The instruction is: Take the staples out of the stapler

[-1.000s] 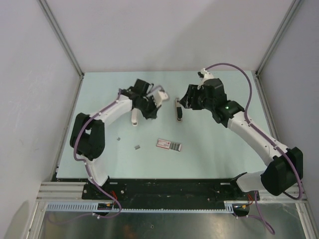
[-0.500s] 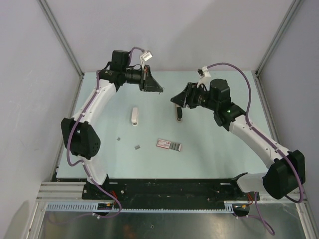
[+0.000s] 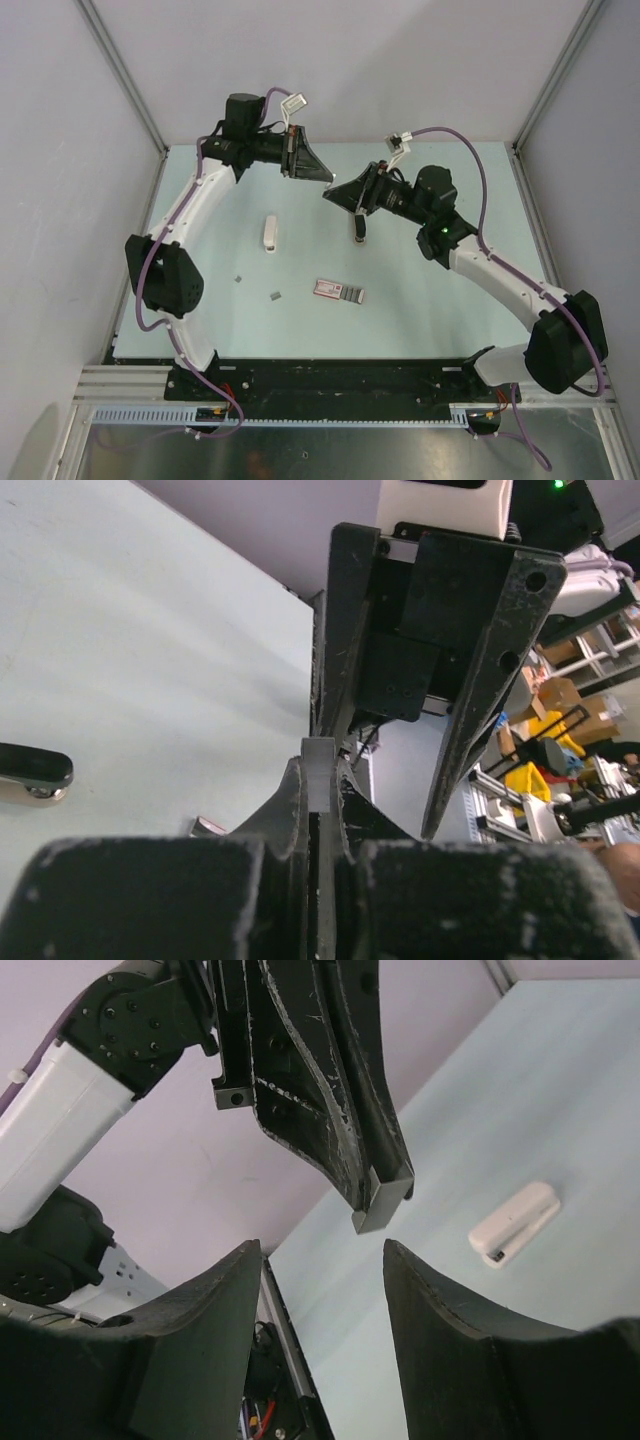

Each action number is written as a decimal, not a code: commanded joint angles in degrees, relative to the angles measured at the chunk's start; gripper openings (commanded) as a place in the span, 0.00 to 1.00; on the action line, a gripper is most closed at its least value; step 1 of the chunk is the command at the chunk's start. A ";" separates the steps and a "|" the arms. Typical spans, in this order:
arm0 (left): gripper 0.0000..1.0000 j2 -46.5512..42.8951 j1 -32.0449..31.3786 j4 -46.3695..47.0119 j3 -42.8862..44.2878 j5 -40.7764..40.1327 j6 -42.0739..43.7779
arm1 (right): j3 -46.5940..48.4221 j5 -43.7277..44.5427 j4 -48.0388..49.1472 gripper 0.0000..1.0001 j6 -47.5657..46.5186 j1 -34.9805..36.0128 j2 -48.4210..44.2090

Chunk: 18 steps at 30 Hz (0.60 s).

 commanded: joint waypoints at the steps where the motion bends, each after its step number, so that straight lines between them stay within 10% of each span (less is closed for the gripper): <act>1: 0.00 -2.39 -0.52 5.12 -0.03 3.03 -7.72 | -0.20 -0.63 9.64 0.57 3.53 1.27 2.12; 18: 0.00 -5.32 -0.64 9.71 -4.55 3.29 -11.67 | -1.27 3.06 14.09 0.50 5.22 2.34 4.22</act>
